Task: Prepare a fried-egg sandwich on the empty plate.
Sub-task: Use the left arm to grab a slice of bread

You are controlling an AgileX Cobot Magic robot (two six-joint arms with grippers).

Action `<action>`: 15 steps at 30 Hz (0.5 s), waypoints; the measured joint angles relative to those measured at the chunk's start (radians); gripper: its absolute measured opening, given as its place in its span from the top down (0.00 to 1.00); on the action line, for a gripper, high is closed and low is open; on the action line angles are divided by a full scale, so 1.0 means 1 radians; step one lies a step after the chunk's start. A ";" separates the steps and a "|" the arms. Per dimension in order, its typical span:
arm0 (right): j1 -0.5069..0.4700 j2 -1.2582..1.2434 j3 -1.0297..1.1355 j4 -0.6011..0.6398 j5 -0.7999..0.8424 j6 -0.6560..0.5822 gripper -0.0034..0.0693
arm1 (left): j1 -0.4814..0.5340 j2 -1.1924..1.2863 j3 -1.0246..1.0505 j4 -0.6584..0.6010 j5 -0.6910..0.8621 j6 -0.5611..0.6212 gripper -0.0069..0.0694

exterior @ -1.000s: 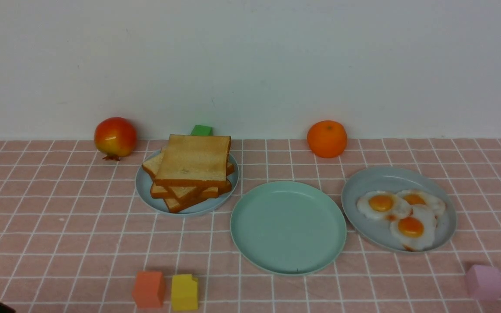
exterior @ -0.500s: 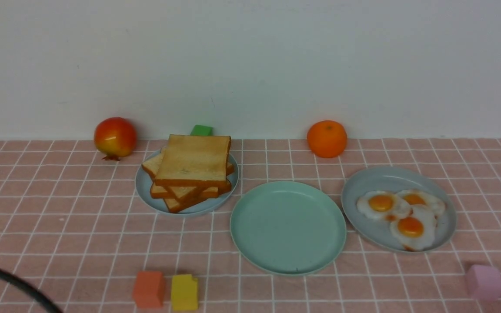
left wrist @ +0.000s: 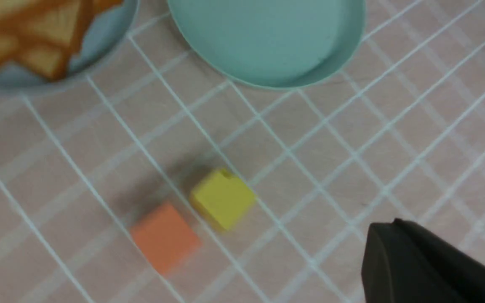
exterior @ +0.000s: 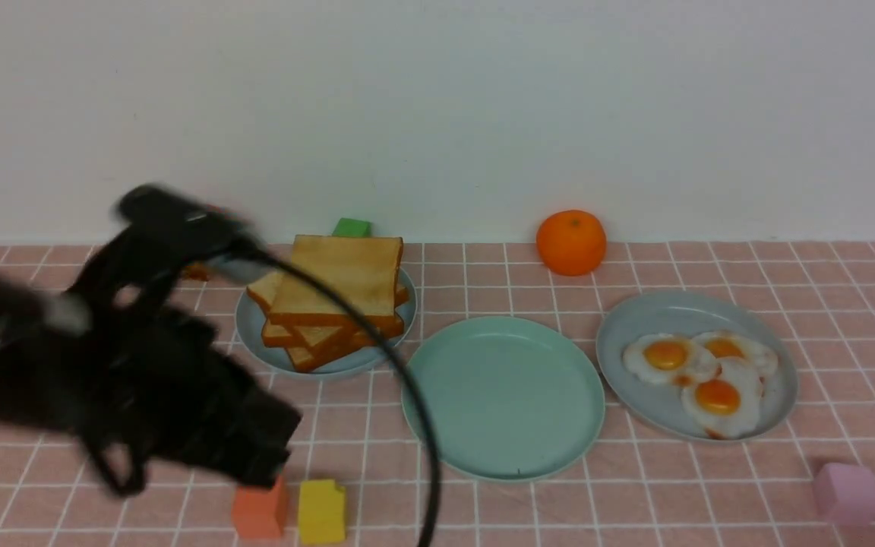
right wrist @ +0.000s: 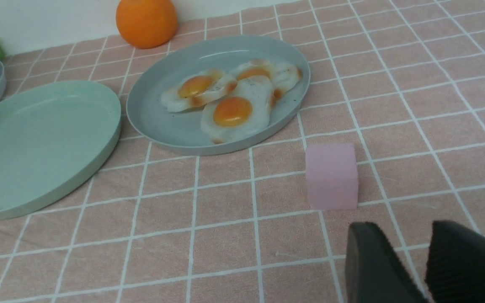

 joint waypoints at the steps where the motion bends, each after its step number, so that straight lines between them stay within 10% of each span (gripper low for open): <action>1: 0.000 0.000 0.000 0.000 0.000 0.000 0.62 | -0.001 0.048 -0.047 0.034 0.011 0.010 0.89; 15: 0.000 0.000 0.003 -0.002 -0.018 0.000 0.62 | 0.120 0.490 -0.508 0.121 0.223 0.343 0.89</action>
